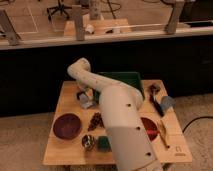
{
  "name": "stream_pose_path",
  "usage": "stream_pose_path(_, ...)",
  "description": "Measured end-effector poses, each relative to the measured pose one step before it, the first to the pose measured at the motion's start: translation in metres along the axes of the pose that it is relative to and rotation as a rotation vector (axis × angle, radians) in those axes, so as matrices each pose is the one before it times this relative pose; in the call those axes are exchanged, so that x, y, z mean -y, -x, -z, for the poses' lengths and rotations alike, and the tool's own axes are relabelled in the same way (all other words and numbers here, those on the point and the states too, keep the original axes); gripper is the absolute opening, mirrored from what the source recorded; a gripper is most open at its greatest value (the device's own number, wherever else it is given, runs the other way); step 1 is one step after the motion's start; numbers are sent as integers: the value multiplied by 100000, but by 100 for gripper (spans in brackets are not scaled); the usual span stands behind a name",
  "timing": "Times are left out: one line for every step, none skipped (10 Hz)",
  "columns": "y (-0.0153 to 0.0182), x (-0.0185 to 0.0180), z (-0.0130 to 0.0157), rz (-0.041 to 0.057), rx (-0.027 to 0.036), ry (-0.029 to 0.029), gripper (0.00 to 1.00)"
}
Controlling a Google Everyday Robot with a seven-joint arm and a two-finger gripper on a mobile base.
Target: Wipe purple bowl with eraser
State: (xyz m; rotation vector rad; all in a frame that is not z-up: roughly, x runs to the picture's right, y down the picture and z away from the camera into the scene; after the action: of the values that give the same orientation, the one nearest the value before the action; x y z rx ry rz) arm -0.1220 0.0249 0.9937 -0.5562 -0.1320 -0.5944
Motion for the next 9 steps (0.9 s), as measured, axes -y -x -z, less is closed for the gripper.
stream_pose_path(-260, 104, 19, 117, -526, -34, 80)
stream_pose_path(-237, 104, -3, 84, -499, -64, 80)
stream_pose_path(-185, 106, -19, 123, -421, 2, 80)
stream_pose_path(-209, 143, -62, 185, -378, -46, 80)
stream_pose_path(-160, 95, -67, 421, -263, 29, 77)
stream_pose_path(-87, 91, -57, 623, -122, 29, 68)
stream_pose_path(-41, 64, -81, 475, 30, 23, 58)
stream_pose_path(59, -4, -217, 579, 306, 193, 46)
stream_pose_path(104, -21, -197, 431, 336, 89, 36)
